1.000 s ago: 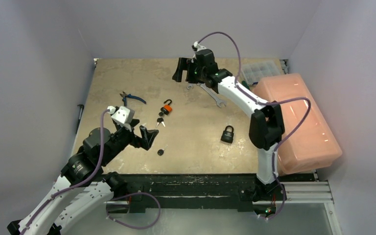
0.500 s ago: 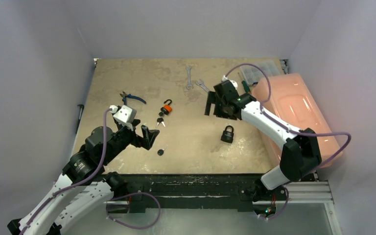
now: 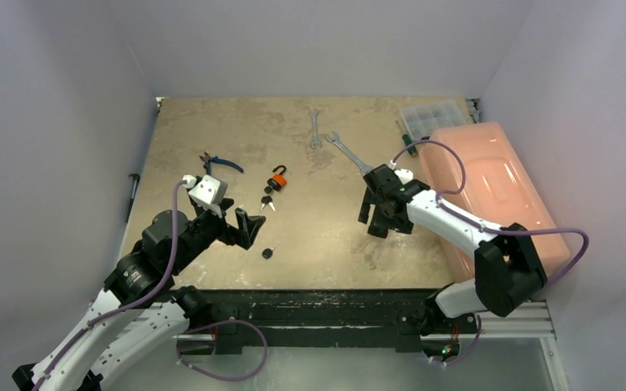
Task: Unlock with the key
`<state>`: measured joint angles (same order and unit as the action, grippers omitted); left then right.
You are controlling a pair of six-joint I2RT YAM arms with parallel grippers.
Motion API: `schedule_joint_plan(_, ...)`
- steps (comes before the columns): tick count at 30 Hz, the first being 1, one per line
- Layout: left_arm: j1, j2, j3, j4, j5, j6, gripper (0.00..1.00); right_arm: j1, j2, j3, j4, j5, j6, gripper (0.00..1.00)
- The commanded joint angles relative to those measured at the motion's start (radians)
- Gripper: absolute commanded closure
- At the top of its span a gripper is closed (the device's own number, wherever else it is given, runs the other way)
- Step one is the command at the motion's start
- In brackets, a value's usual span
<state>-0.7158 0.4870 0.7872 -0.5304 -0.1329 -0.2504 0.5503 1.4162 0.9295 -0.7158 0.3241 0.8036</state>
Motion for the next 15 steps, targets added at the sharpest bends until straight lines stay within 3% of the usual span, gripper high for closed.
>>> schedule_joint_plan(1,0.001,-0.005,-0.006,0.03,-0.002,-0.001,0.01,-0.018,0.029,-0.017,0.065,0.047,0.012,0.03)
schedule_joint_plan(9,0.001,-0.002,-0.008,0.032,-0.008,-0.001,0.01,-0.054,0.096,-0.053,0.161,0.002,-0.035,0.08)
schedule_joint_plan(15,0.001,0.002,-0.008,0.033,-0.009,-0.001,0.01,-0.066,0.133,-0.066,0.189,0.009,-0.046,0.24)
